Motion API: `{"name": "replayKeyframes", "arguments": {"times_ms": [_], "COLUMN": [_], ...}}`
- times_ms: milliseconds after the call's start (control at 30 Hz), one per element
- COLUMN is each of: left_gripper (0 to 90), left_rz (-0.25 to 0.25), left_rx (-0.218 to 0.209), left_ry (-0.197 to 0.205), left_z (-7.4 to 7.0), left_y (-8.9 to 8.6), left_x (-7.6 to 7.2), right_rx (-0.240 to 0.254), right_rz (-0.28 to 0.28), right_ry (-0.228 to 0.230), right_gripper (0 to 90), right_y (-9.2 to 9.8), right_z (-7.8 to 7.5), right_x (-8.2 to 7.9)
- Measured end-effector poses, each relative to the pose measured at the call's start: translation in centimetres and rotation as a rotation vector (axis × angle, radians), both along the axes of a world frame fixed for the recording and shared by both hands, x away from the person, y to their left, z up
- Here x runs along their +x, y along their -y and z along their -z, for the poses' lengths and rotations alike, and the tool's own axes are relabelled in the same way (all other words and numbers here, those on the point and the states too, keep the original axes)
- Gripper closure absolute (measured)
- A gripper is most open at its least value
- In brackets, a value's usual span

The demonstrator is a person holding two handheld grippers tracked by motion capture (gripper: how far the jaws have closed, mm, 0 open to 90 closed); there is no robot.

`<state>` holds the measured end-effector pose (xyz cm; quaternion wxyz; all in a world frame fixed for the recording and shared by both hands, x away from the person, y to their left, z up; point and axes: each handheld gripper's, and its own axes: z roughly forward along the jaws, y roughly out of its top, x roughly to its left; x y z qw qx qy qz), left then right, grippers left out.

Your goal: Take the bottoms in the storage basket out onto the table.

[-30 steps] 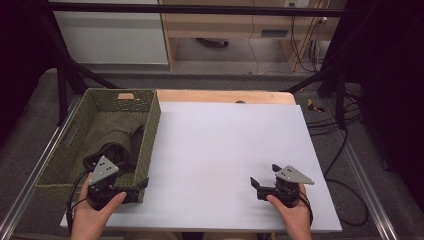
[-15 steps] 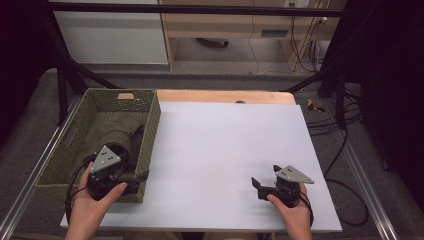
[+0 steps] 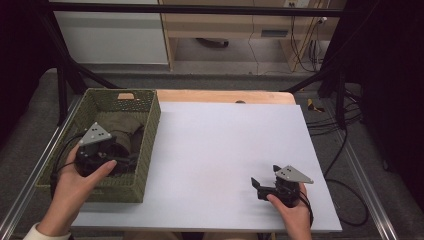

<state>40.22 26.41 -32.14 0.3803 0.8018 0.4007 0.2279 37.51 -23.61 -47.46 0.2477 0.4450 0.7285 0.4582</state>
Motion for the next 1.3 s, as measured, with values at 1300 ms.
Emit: {"name": "replayKeyframes", "arguments": {"times_ms": [1300], "left_gripper": [8.6], "left_rz": [-0.182], "left_rx": [0.071], "left_ry": [-0.127], "left_z": [0.9], "left_y": [-4.9], "left_x": [12.0], "right_rx": [-0.026], "right_rz": [-0.034], "right_ry": [-0.026], "right_gripper": [7.7], "right_y": [-0.5], "right_z": [0.1], "right_x": [0.2]}}
